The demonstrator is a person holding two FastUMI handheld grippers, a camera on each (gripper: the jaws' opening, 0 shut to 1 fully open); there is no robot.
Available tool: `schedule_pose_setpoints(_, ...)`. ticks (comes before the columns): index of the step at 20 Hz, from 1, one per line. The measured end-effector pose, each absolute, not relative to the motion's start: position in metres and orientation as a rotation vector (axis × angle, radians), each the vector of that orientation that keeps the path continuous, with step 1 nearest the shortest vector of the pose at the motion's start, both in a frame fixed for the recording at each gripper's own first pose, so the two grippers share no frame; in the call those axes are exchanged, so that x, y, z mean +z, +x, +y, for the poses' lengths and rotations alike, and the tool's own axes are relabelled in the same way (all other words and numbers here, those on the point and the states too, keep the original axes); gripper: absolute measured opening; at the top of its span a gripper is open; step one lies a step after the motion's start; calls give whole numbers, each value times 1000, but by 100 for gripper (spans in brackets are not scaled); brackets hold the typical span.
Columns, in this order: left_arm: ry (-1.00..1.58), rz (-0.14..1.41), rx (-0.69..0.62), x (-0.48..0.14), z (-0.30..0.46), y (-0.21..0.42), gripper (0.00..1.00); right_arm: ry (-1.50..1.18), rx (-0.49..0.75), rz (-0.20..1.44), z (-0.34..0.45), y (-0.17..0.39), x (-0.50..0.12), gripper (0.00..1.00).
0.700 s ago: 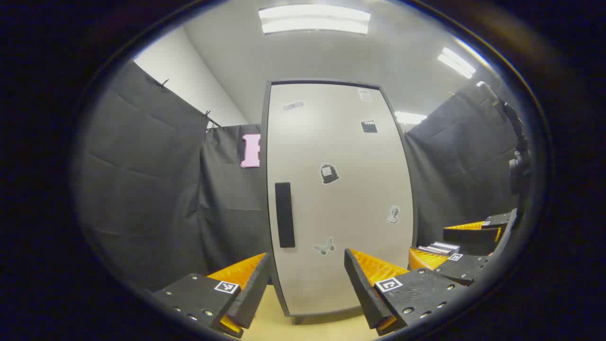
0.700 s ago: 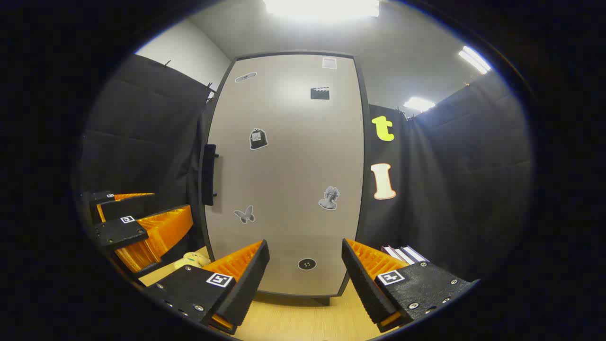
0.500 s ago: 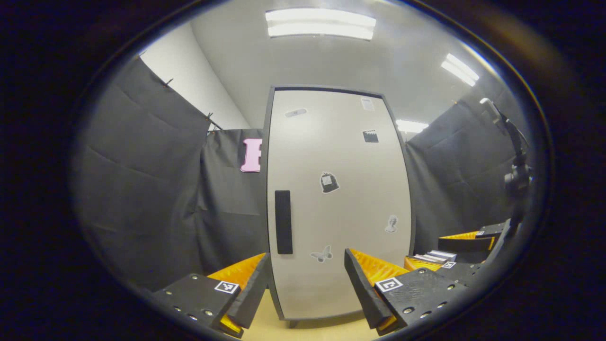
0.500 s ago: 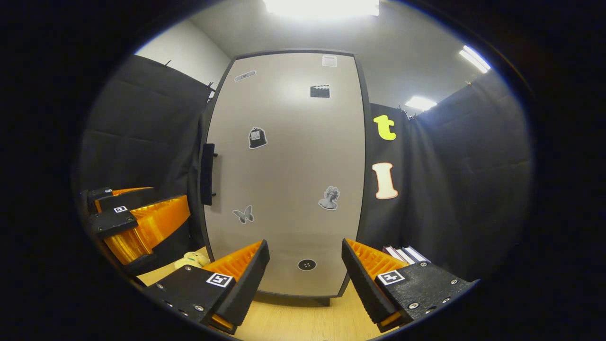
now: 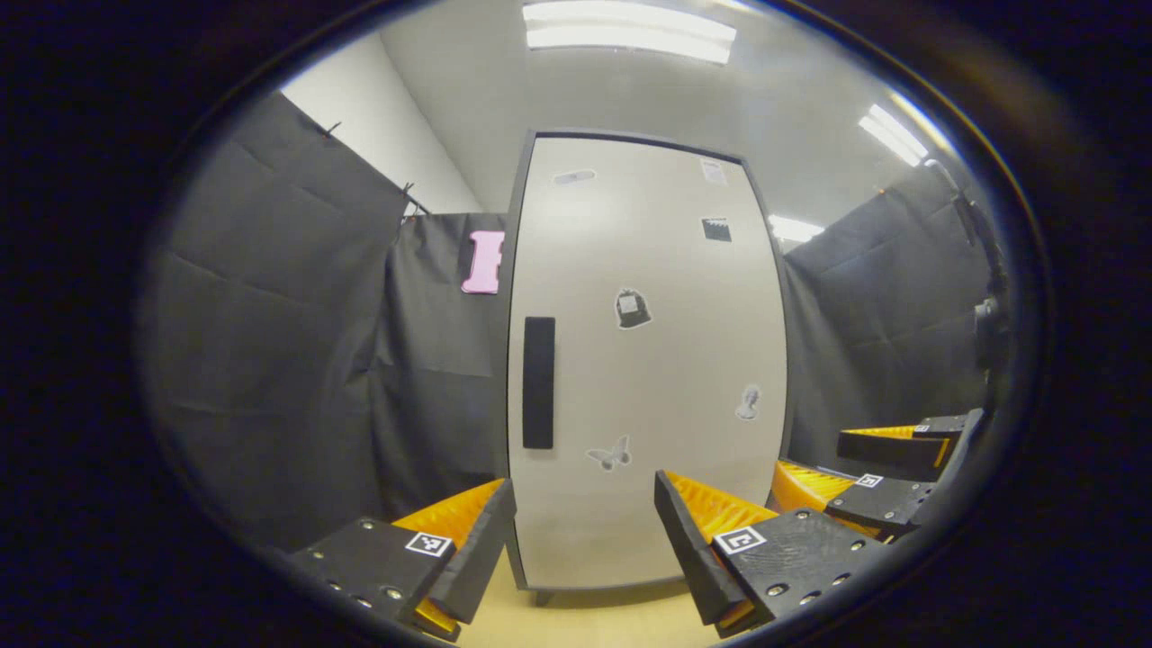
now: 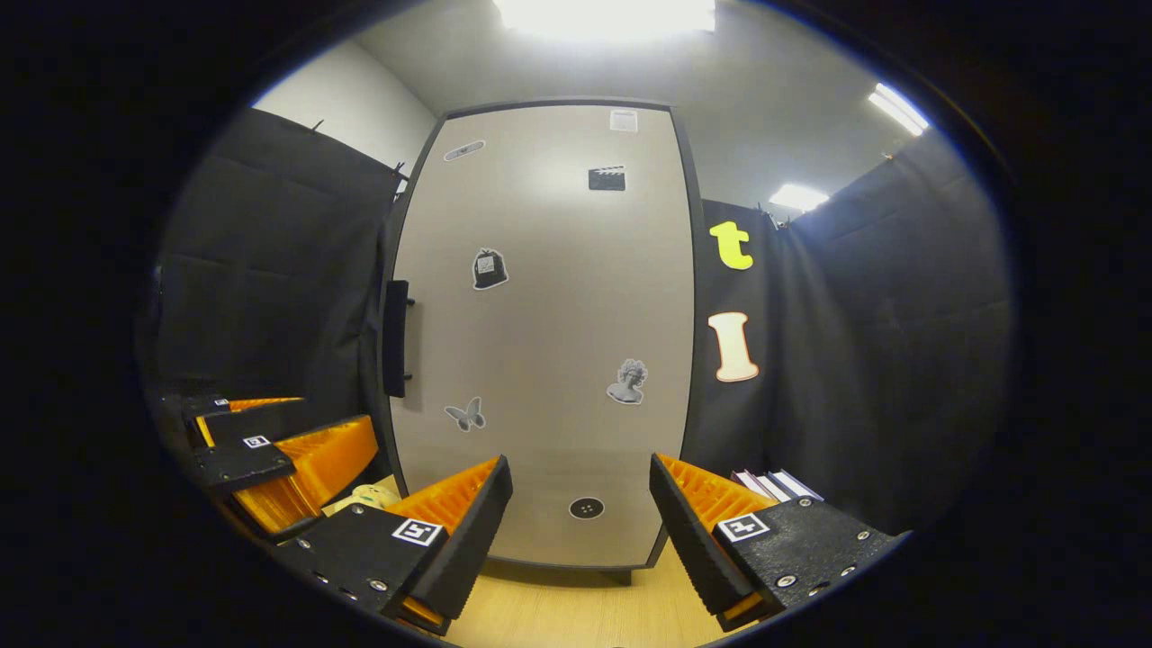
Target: Open the cabinet door with the right hand, grasp the bottle in the cabinet with the left hand and place it on the coaster, then close the cabinet door with the right hand.
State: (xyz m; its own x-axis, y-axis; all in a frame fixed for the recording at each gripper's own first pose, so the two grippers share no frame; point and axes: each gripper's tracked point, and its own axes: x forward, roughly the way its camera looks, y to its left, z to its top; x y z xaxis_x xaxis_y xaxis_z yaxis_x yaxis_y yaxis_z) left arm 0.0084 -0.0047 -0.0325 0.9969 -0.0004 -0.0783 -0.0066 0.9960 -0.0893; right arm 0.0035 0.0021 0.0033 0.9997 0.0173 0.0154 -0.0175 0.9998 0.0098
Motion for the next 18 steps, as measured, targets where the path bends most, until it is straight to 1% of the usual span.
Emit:
schedule_pose_setpoints(7, -60, 88, 10, -35, -2, 7, 89, 17, 21, -14, 3, 3, 6, 95)
schedule_pose_setpoints(11, -64, 120, 33, -45, 6, 5, 89, 13, 22, -28, 0, 7, 12, 95)
schedule_pose_setpoints(13, -57, 127, 40, -47, 11, 3, 89, 10, 23, -31, 1, 10, 14, 95)
schedule_pose_setpoints(14, -54, 128, 46, -46, 14, 0, 89, 9, 27, -35, 3, 13, 17, 92)
schedule_pose_setpoints(18, -50, 141, 64, -51, 28, -13, 89, 1, 56, -66, 16, 28, 32, 92)
